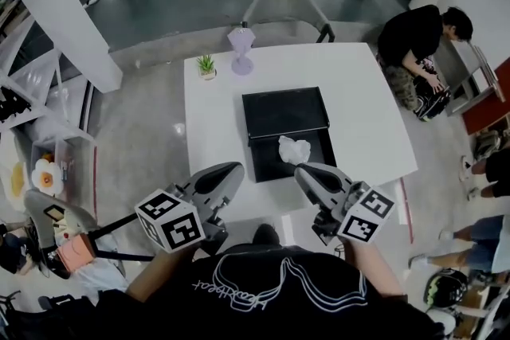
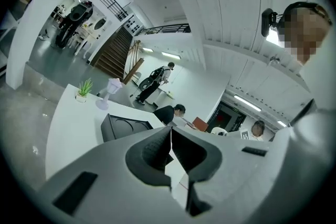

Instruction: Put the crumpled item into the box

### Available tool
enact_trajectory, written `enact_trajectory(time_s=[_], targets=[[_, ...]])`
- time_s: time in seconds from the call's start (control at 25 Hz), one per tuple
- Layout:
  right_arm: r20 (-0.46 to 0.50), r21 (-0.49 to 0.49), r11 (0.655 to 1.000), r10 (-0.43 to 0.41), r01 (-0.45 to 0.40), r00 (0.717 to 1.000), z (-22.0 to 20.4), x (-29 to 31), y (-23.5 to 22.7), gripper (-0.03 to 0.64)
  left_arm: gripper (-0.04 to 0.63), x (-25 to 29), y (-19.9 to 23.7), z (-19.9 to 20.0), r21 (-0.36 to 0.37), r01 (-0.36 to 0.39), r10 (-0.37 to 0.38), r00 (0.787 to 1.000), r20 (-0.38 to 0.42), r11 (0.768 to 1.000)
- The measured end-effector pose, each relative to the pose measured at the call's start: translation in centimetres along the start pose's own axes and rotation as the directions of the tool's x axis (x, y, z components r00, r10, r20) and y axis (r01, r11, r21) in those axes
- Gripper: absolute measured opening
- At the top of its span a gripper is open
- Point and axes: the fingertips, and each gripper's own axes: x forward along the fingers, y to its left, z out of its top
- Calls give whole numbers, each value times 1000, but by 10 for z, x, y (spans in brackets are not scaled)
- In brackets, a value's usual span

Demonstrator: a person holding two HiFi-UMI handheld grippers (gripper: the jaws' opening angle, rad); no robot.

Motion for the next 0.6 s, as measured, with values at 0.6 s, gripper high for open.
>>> enact_trajectory(time_s=[0.6], targets=[[53, 1, 1000, 9, -9, 999, -13, -20, 43, 3, 8, -21, -33, -20, 34, 68, -67, 997, -26, 997]])
